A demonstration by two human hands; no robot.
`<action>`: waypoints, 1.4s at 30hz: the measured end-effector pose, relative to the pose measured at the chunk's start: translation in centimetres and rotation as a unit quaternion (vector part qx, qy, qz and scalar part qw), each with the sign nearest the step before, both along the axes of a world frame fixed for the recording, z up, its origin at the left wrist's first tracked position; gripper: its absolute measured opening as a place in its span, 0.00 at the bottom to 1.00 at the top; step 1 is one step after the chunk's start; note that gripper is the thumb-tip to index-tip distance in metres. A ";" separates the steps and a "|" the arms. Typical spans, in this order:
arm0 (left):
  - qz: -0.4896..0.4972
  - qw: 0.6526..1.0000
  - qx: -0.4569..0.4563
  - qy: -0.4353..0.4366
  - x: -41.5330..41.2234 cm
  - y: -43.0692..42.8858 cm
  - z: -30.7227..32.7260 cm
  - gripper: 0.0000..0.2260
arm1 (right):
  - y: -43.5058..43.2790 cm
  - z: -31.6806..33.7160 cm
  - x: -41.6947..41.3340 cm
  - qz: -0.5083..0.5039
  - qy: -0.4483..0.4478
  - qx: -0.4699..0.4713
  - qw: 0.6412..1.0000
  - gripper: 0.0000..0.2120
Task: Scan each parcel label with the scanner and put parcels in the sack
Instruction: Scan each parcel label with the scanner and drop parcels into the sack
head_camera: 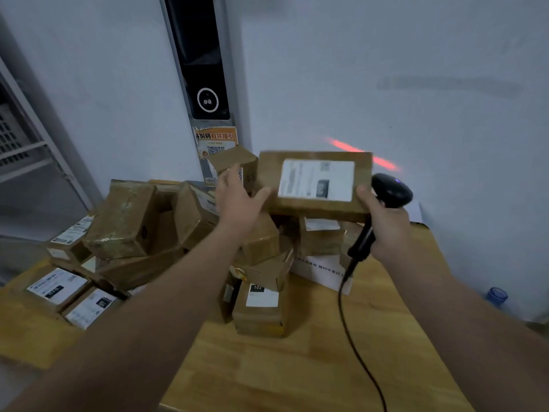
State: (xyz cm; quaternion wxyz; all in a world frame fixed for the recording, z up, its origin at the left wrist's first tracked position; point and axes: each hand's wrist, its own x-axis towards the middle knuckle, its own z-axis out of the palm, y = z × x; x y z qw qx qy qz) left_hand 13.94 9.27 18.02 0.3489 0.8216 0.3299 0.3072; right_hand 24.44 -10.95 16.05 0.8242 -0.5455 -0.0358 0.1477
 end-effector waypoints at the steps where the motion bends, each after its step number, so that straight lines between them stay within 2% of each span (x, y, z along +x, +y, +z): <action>1: 0.025 0.993 -0.093 -0.065 0.1 -1.3 -0.5 0.40 | 0.4 0.1 -0.3 -0.022 0.053 0.046 0.997 0.19; 2: 0.013 0.972 -0.207 -0.113 0.2 -2.4 -1.0 0.40 | 0.8 0.3 -0.7 -0.034 0.091 0.084 0.992 0.20; 4: -0.086 0.893 -0.419 -0.141 0.4 -5.0 -1.2 0.32 | 1.6 0.3 -1.4 -0.036 0.109 0.116 0.987 0.20; 5: -0.150 0.856 -0.475 -0.136 0.5 -6.0 -1.1 0.30 | 2.1 0.3 -1.8 -0.027 0.098 0.113 0.988 0.19; 6: -0.197 0.839 -0.490 -0.130 0.8 -6.6 -1.4 0.33 | 2.5 0.1 -2.3 -0.014 0.087 0.107 0.990 0.18; 8: -0.218 0.828 -0.489 -0.165 1.8 -6.8 -1.8 0.36 | 3.1 -0.2 -3.0 0.008 0.076 0.088 0.993 0.20; 11: -0.147 0.830 -0.495 -0.213 2.3 -5.6 -1.5 0.27 | 3.1 -0.3 -3.1 0.039 0.082 0.052 0.994 0.21; 14: -0.118 0.866 -0.446 -0.193 1.9 -2.6 -1.5 0.30 | 1.8 0.0 -2.0 0.013 0.063 0.004 0.998 0.17; 16: -0.141 0.895 -0.400 -0.138 1.2 -0.8 -1.2 0.26 | 0.8 0.3 -1.0 0.015 0.055 -0.012 0.998 0.15; 18: -0.192 0.913 -0.352 -0.079 0.5 0.0 -0.9 0.23 | 0.1 0.3 -0.3 0.067 0.067 -0.029 0.995 0.15; 21: -0.251 0.914 -0.318 -0.025 0.2 0.0 -0.9 0.22 | 0.1 0.1 -0.5 0.148 0.069 -0.098 0.982 0.16; 23: -0.264 0.913 -0.310 -0.012 0.3 0.2 -0.5 0.20 | 0.4 0.2 -0.6 0.152 0.053 -0.117 0.980 0.15; 27: -0.219 0.939 -0.263 -0.031 0.8 1.4 0.9 0.27 | 0.8 1.5 -0.4 0.084 -0.043 -0.183 0.979 0.11; 29: -0.182 0.954 -0.235 -0.046 1.1 1.8 1.6 0.28 | 1.0 2.8 -0.8 0.061 -0.103 -0.172 0.978 0.09; 33: -0.142 0.967 -0.205 -0.051 1.5 2.2 1.9 0.29 | 1.7 5.6 -2.6 0.102 -0.196 -0.193 0.956 0.10; 37: -0.127 0.976 -0.174 -0.037 1.7 1.5 1.4 0.30 | 2.5 6.1 -3.4 0.115 -0.207 -0.220 0.946 0.11; 42: -0.115 0.975 -0.183 -0.041 1.9 0.5 0.8 0.27 | 2.4 6.0 -3.2 0.114 -0.202 -0.238 0.943 0.10</action>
